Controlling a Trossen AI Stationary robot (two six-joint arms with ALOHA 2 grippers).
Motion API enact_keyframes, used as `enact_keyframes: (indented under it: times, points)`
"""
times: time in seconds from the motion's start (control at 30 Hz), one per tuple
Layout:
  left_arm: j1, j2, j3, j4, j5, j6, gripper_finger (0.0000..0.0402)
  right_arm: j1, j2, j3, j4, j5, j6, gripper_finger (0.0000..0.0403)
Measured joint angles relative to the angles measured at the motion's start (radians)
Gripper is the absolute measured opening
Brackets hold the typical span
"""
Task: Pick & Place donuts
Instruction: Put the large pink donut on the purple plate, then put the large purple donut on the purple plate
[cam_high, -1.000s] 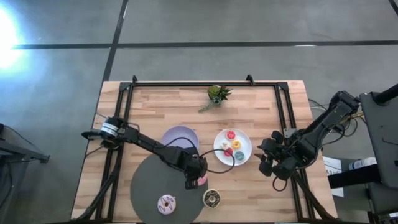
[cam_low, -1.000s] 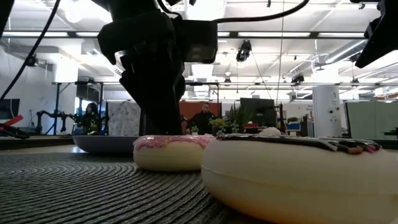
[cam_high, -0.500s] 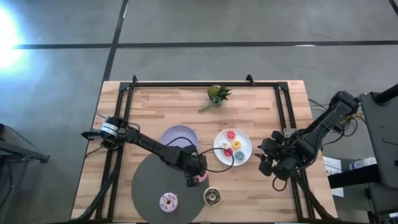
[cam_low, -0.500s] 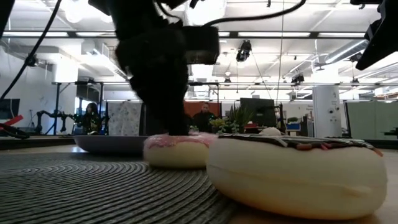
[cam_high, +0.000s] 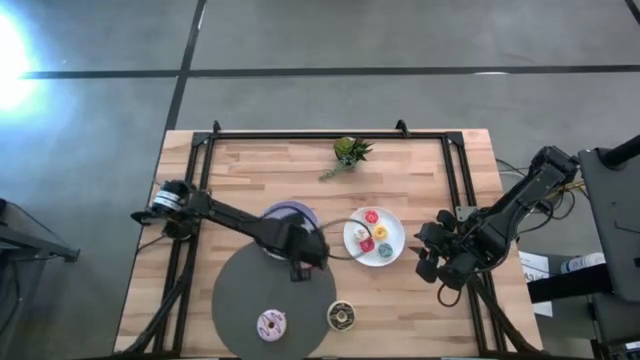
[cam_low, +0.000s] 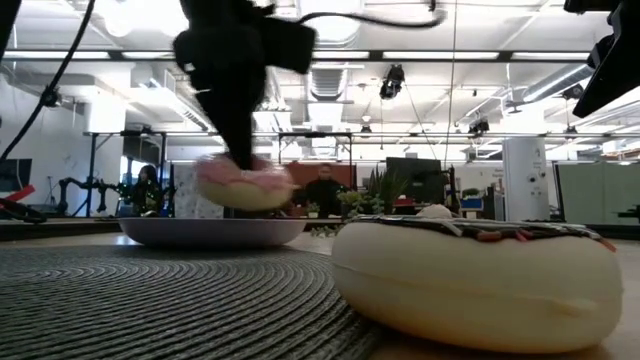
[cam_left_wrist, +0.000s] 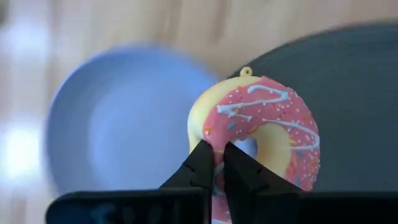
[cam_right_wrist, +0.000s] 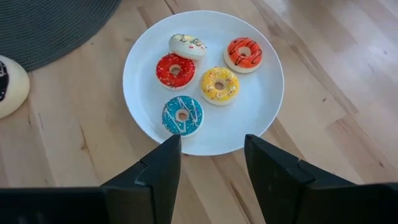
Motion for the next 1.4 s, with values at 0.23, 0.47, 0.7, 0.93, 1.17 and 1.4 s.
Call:
enact_keyframes:
  times: [0.23, 0.47, 0.7, 0.93, 1.17, 1.4]
  points:
    - [0.102, -0.237, -0.269, 0.143, 0.008, -0.175, 0.0001, 0.000, 0.000, -0.007, 0.004, 0.000, 0.000, 0.0169]
    - [0.164, -0.328, -0.531, 0.400, 0.151, -0.288, 0.0001, 0.000, 0.000, -0.007, 0.013, 0.000, 0.000, 0.0169]
    - [0.164, -0.301, -0.590, 0.420, 0.129, -0.406, 0.0005, 0.000, 0.000, -0.007, 0.022, 0.000, 0.015, 0.0169]
    - [0.164, -0.315, -0.535, 0.416, 0.121, -0.387, 0.0072, 0.000, 0.000, -0.007, 0.025, 0.000, 0.027, 0.0169]
    - [0.163, -0.323, -0.442, 0.275, 0.114, -0.305, 0.0104, 0.000, 0.000, -0.007, 0.028, 0.000, 0.035, 0.0169]
    - [0.157, -0.345, -0.442, 0.164, 0.109, -0.323, 0.0106, 0.000, 0.000, -0.007, 0.028, 0.000, 0.037, 0.0169]
